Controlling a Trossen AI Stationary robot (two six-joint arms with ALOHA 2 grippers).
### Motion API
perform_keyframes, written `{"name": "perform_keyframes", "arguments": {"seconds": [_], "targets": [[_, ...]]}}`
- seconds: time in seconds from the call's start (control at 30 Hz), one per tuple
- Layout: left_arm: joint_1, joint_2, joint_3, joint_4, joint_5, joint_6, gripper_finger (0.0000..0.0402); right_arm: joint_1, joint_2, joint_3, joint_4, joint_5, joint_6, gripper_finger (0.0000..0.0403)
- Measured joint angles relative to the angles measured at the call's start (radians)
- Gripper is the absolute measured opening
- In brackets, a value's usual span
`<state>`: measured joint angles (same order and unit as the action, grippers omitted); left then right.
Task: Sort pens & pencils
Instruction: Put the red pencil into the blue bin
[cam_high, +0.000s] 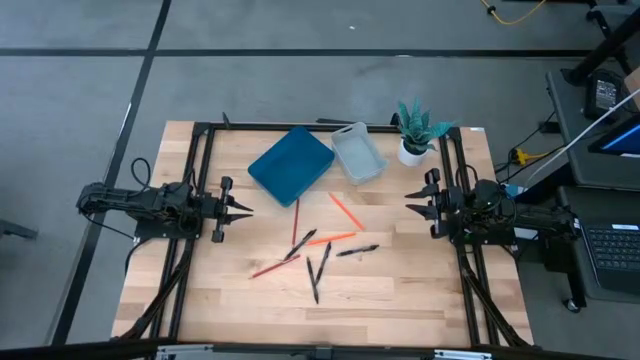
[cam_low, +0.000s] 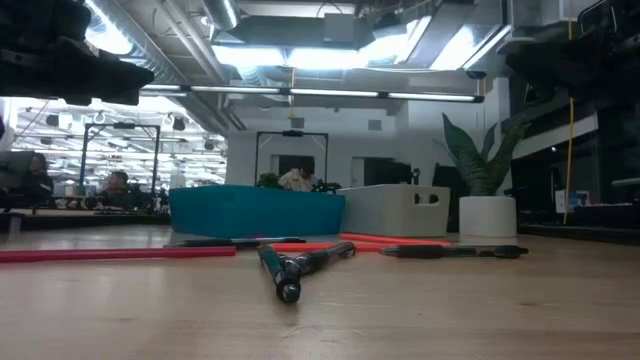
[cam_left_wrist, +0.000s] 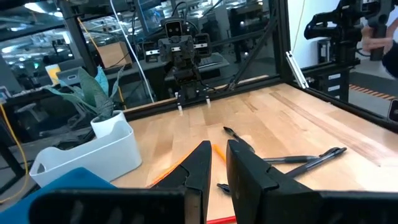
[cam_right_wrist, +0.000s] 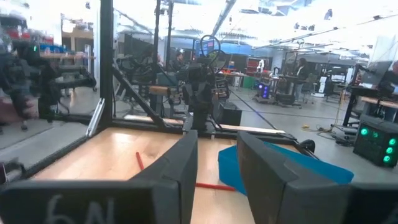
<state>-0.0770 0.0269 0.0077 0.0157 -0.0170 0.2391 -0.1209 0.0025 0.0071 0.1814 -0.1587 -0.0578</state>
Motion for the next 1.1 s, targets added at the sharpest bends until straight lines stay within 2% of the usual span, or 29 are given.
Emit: {"name": "perform_keyframes", "arguments": {"seconds": [0.1, 0.4, 0.5, 0.67, 0.8, 0.87, 0.97, 1.1], "targets": [[0.0, 0.0, 0.0, 0.001, 0.0, 0.001, 0.0043, 0.0, 0.0, 0.0, 0.0, 0.0, 0.051, 0.0115], [0.0, 0.0, 0.0, 0.003, 0.0, -0.06, 0.0043, 0.0, 0.0, 0.0, 0.0, 0.0, 0.062, 0.0115], [0.0, 0.0, 0.0, 0.003, 0.0, -0.072, 0.0043, 0.0, 0.0, 0.0, -0.004, 0.0, 0.126, 0.0115], [0.0, 0.0, 0.0, 0.006, 0.001, -0.137, 0.0043, 0.0, 0.0, 0.0, -0.099, 0.005, 0.178, 0.0115], [0.0, 0.0, 0.0, 0.001, 0.0, -0.132, 0.0043, 0.0, 0.002, 0.0, -0.144, 0.11, 0.18, 0.0115], [0.0, 0.0, 0.0, 0.006, -0.041, -0.081, 0.0043, 0.0, 0.004, 0.0, -0.156, 0.165, 0.183, 0.0115], [0.003, 0.0, 0.0, 0.023, -0.15, -0.084, 0.0043, 0.0, 0.017, 0.0, -0.141, 0.177, 0.183, 0.0115], [0.023, 0.0, 0.0, 0.025, -0.168, -0.146, 0.0043, 0.0, 0.047, 0.0, -0.113, 0.178, 0.183, 0.0115]]}}
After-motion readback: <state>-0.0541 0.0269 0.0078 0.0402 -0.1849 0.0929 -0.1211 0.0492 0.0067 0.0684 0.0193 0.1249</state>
